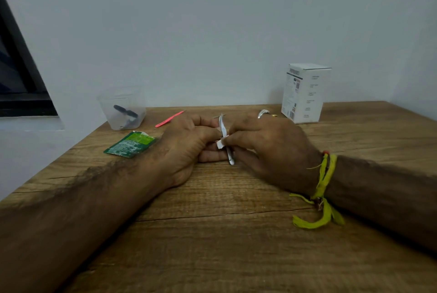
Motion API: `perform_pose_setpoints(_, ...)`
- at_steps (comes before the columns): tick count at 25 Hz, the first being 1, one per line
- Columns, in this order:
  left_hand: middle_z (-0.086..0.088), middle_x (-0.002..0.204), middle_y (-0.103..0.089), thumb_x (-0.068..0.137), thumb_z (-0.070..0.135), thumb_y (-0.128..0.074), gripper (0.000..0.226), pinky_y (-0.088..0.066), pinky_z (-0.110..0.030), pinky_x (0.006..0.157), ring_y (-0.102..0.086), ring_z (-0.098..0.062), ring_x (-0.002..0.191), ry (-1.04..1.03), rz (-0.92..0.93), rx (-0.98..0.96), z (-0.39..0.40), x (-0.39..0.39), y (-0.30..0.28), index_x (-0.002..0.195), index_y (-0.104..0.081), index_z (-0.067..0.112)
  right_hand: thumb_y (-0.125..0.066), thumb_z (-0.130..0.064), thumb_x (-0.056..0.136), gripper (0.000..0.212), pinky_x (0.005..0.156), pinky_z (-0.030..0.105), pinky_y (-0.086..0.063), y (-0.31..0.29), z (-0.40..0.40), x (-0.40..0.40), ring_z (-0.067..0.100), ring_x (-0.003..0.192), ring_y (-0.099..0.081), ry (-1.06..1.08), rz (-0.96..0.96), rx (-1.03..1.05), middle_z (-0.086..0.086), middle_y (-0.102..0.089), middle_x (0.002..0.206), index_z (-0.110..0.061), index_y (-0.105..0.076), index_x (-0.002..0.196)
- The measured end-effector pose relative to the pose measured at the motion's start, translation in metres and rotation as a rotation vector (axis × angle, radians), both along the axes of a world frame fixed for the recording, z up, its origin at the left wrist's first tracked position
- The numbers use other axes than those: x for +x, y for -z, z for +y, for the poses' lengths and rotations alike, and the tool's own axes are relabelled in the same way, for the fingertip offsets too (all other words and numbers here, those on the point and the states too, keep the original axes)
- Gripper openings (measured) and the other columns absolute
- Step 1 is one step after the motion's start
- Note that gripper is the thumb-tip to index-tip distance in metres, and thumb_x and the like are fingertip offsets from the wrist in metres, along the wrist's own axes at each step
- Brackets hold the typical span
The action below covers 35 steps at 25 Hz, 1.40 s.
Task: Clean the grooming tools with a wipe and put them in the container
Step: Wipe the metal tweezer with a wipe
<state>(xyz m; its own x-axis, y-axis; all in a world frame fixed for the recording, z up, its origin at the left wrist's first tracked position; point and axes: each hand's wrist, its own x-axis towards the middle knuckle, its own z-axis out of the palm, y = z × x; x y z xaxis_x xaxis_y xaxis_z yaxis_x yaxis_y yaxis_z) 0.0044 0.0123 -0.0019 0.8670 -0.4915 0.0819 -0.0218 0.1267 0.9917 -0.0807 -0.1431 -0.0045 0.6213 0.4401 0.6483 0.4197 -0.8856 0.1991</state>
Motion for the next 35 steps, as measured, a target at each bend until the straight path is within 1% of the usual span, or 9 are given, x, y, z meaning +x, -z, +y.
perform_pose_setpoints(3,-0.012,0.073,-0.074,0.090,-0.009,-0.063,0.010,-0.062,-0.032,0.055,-0.072,-0.020,0.059,-0.003,-0.011,0.008,-0.001,0.000,0.000,0.095,-0.065,-0.001,-0.072,-0.018,0.083,0.010,0.058,0.042,-0.053,0.001,-0.002,-0.002,0.030,0.076,-0.066,-0.001,-0.017,-0.031,0.002,-0.073,0.098,-0.015,-0.078,0.090)
perform_pose_setpoints(10,-0.010,0.070,-0.076,0.091,-0.010,-0.060,0.012,-0.058,-0.026,0.048,-0.073,-0.018,0.056,0.022,0.007,0.007,0.001,-0.002,-0.003,0.101,-0.062,-0.003,-0.079,-0.018,0.080,0.011,0.055,0.043,-0.054,0.000,-0.007,-0.006,0.030,0.076,-0.068,-0.043,0.023,-0.048,-0.001,-0.074,0.102,-0.019,-0.079,0.092)
perform_pose_setpoints(16,-0.008,0.067,-0.075,0.092,-0.010,-0.058,0.012,-0.056,-0.024,0.047,-0.073,-0.017,0.054,0.035,0.015,0.003,0.001,-0.006,-0.005,0.094,-0.061,0.001,-0.079,-0.019,0.079,0.012,0.053,0.042,-0.054,-0.001,-0.008,-0.008,0.028,0.072,-0.068,-0.031,0.022,-0.092,-0.004,-0.074,0.099,-0.021,-0.079,0.090)
perform_pose_setpoints(20,-0.009,0.066,-0.075,0.093,-0.011,-0.056,0.013,-0.055,-0.023,0.046,-0.072,-0.017,0.053,0.018,0.021,0.005,0.001,-0.005,-0.005,0.093,-0.060,0.002,-0.077,-0.015,0.081,0.014,0.054,0.042,-0.055,-0.003,-0.009,-0.008,0.027,0.074,-0.070,-0.088,0.110,-0.120,-0.003,-0.074,0.100,-0.019,-0.079,0.094)
perform_pose_setpoints(24,-0.010,0.067,-0.075,0.092,-0.012,-0.056,0.014,-0.056,-0.024,0.046,-0.072,-0.018,0.053,0.015,0.020,0.006,0.002,-0.005,-0.006,0.090,-0.060,0.001,-0.078,-0.017,0.081,0.016,0.052,0.043,-0.055,-0.007,-0.009,-0.010,0.028,0.072,-0.069,-0.059,0.122,-0.170,-0.002,-0.074,0.103,-0.022,-0.079,0.096)
perform_pose_setpoints(28,-0.012,0.070,-0.076,0.091,-0.012,-0.058,0.013,-0.059,-0.029,0.051,-0.075,-0.023,0.060,0.017,0.040,-0.005,0.001,-0.004,-0.005,0.091,-0.060,0.000,-0.072,-0.018,0.086,0.018,0.060,0.044,-0.057,-0.013,-0.008,-0.013,0.027,0.083,-0.071,-0.083,0.221,-0.193,-0.004,-0.073,0.107,-0.024,-0.078,0.101)
perform_pose_setpoints(30,-0.012,0.070,-0.076,0.091,-0.012,-0.059,0.012,-0.060,-0.030,0.052,-0.075,-0.024,0.061,0.011,0.044,0.002,0.001,-0.004,-0.005,0.091,-0.060,0.001,-0.071,-0.019,0.087,0.019,0.062,0.043,-0.056,-0.014,-0.007,-0.016,0.026,0.083,-0.070,-0.059,0.212,-0.222,-0.005,-0.073,0.110,-0.025,-0.077,0.104)
perform_pose_setpoints(33,-0.014,0.075,-0.077,0.091,-0.011,-0.059,0.011,-0.061,-0.031,0.053,-0.075,-0.024,0.061,-0.012,0.045,0.002,0.000,-0.004,-0.005,0.094,-0.061,-0.001,-0.053,-0.029,0.098,0.028,0.075,0.040,-0.053,-0.020,-0.002,-0.014,0.022,0.100,-0.064,0.028,0.309,-0.314,-0.012,-0.064,0.126,-0.034,-0.068,0.121)
perform_pose_setpoints(35,-0.017,0.079,-0.077,0.091,-0.012,-0.058,0.012,-0.063,-0.033,0.055,-0.075,-0.026,0.063,-0.024,0.053,-0.010,0.000,-0.006,-0.006,0.098,-0.060,-0.003,-0.046,-0.033,0.101,0.031,0.079,0.036,-0.049,-0.024,-0.002,-0.013,0.019,0.106,-0.061,0.072,0.366,-0.367,-0.015,-0.060,0.130,-0.037,-0.064,0.126)
